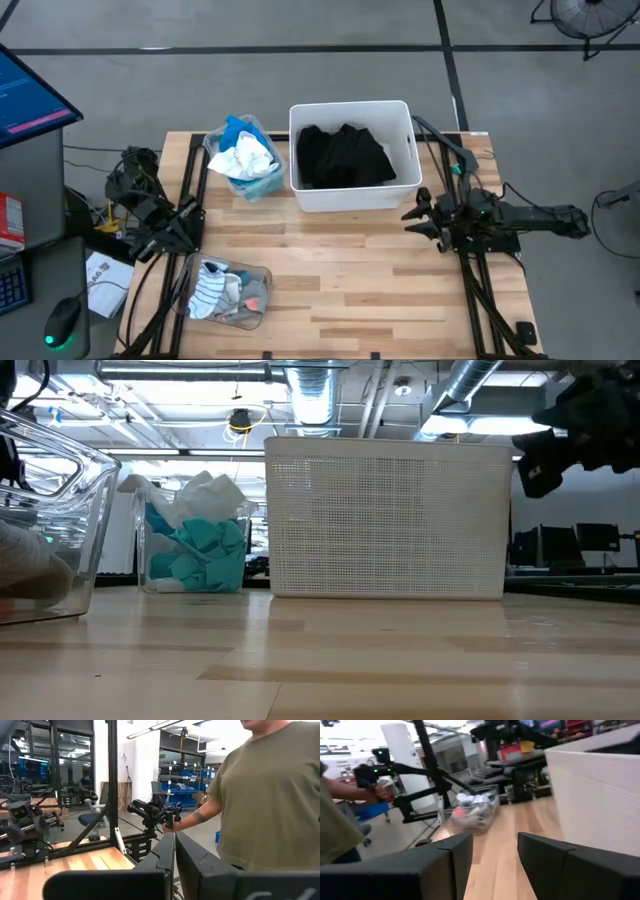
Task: Pick & Place Cloths
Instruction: Return to Home Position
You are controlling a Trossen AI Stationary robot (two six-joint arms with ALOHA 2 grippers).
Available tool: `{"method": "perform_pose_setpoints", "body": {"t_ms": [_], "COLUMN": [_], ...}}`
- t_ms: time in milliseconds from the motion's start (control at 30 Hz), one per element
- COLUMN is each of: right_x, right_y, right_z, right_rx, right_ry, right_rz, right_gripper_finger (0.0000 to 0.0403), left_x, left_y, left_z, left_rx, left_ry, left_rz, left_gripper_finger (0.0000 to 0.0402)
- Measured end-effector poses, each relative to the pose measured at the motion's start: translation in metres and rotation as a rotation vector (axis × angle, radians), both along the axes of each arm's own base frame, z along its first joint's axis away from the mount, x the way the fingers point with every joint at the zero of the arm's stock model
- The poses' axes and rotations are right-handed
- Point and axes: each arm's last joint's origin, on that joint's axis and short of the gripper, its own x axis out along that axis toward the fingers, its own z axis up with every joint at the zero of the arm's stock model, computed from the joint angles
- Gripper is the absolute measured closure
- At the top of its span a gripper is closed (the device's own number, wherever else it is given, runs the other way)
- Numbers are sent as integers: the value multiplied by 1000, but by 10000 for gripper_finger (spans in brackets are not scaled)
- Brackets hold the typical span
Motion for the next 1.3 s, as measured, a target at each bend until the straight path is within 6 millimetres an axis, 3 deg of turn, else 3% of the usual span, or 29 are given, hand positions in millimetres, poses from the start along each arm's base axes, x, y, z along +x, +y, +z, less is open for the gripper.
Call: {"method": "perform_pose_setpoints", "body": {"t_ms": [133,467,800,1300], "right_x": [0,0,0,0], "right_y": [3,2,2,2], "right_z": [-5,-10,-11,-10], "right_rx": [1,-43,-43,-43], "right_ry": [55,101,101,97], "right_rz": [12,-78,-78,-78], "right_gripper_finger": [247,234,234,235], "left_x": [2,15,28,43], "left_y": [-2,-15,-39,-24], "left_z": [-5,-43,-101,-92], "left_rx": [13,39,-122,-136], "left_ry": [11,116,121,6], "left_rz": [33,167,74,38], "left_gripper_finger": [400,400,400,400]}}
